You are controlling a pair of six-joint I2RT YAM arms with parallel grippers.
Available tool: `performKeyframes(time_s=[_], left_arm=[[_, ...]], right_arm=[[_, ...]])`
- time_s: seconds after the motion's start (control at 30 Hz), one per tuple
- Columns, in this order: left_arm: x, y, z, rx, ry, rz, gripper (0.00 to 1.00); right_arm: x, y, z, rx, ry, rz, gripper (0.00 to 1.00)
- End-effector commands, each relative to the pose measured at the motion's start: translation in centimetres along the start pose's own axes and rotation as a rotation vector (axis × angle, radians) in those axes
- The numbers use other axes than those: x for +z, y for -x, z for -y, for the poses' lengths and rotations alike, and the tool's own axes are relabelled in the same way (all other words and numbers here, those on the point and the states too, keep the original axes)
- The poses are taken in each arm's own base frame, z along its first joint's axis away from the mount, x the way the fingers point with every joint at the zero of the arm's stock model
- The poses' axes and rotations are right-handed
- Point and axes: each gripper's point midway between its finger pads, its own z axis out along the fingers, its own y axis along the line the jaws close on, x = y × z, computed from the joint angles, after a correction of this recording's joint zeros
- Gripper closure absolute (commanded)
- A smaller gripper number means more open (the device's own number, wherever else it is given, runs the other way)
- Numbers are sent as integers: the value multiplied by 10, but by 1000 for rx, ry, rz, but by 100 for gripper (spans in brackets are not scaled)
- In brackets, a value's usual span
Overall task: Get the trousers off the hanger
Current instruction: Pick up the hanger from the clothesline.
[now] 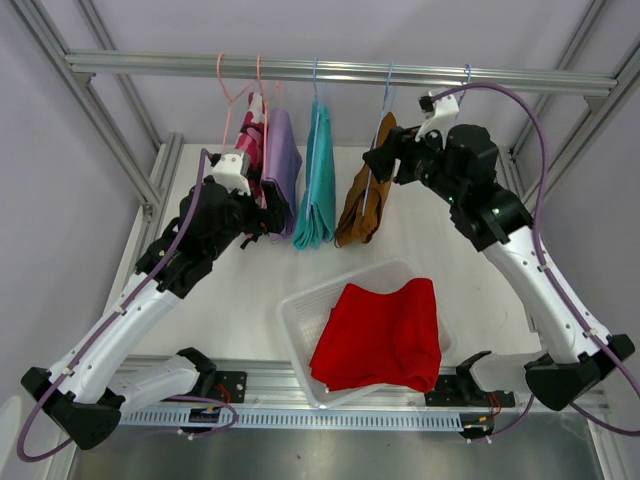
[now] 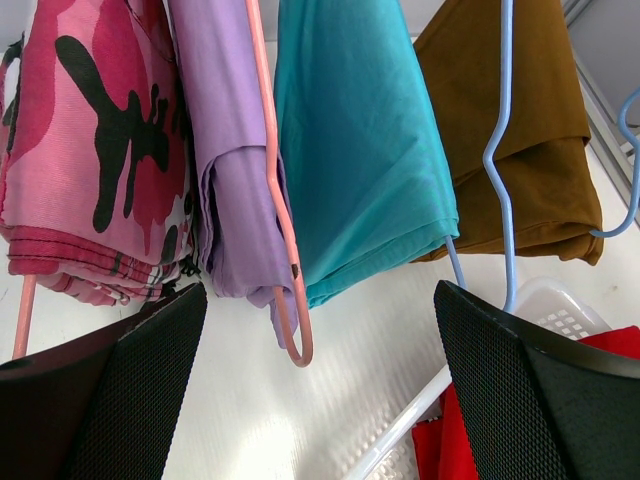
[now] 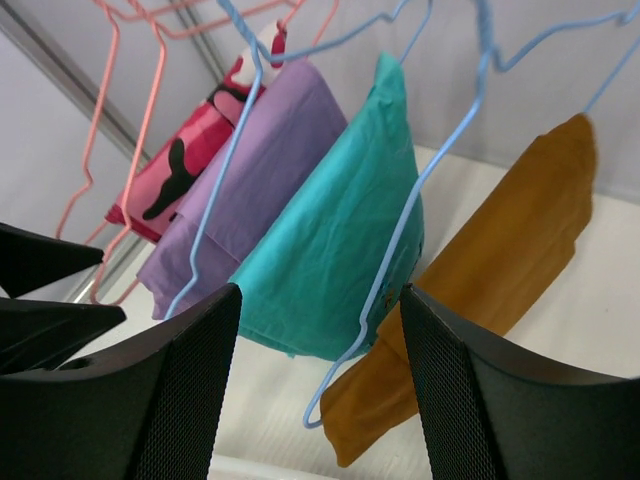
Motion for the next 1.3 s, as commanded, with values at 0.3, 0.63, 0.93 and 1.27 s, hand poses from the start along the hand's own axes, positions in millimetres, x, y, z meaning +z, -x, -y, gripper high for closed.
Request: performKeyframes(time_s=[0.3, 0.63, 0.93, 1.27], left_arm=[[-3, 18, 0, -13, 3, 43, 1], [-3, 16, 4, -18, -21, 32, 1], [1, 14, 4, -14, -18, 17, 1], [5, 11, 5, -11, -22, 4, 1]], right_arm=[[41, -13, -2, -40, 46, 3, 29], [69, -40, 23, -45, -4, -27, 28], [79, -52, 26, 34, 101, -31, 36], [57, -32, 5, 196, 374, 60, 44]])
